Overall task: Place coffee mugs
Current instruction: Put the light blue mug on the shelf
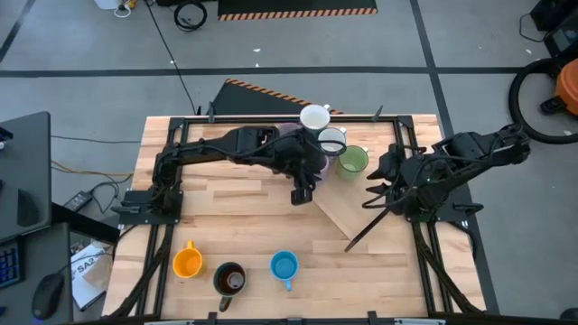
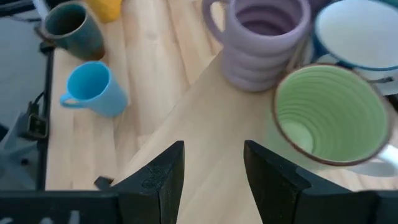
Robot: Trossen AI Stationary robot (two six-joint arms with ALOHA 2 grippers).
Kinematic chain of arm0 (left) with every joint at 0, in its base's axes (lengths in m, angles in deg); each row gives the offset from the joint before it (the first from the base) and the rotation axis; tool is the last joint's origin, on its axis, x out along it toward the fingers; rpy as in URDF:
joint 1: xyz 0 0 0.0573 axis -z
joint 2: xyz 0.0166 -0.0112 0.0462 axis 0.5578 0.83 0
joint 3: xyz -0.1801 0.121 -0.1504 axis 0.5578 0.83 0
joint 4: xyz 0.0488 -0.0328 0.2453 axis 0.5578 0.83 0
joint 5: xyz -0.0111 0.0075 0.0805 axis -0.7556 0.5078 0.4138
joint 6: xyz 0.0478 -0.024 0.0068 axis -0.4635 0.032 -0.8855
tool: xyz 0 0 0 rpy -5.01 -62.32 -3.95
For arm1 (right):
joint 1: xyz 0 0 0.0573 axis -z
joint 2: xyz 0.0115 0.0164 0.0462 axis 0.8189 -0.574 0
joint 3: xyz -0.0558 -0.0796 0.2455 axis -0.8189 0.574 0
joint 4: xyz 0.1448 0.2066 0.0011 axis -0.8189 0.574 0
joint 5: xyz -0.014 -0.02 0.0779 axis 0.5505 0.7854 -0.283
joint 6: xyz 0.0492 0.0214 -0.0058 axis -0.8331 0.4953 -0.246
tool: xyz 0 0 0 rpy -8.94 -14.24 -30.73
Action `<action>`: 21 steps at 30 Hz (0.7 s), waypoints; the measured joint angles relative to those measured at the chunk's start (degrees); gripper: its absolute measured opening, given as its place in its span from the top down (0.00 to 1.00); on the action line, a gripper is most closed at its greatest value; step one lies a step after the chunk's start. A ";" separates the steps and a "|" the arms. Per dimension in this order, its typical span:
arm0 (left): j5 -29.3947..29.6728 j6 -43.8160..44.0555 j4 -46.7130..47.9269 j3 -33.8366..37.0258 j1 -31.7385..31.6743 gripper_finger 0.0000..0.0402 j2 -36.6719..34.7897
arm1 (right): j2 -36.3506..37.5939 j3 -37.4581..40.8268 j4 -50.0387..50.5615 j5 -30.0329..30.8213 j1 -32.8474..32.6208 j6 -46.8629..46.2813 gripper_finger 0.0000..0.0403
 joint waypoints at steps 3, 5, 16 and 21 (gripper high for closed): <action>0.00 0.40 -0.13 0.00 0.30 0.82 0.00 | -0.03 0.00 -1.08 -1.51 0.07 1.56 0.57; 0.01 1.01 -0.43 0.00 0.74 0.83 0.01 | -0.03 -0.52 -0.96 -1.71 0.04 2.48 0.57; 0.68 10.07 3.87 0.02 8.67 0.87 0.28 | 1.10 -5.27 -1.38 0.43 0.04 7.99 0.57; 3.01 13.64 5.11 0.14 13.62 0.88 1.57 | 1.11 -5.22 -1.33 0.83 0.04 9.72 0.57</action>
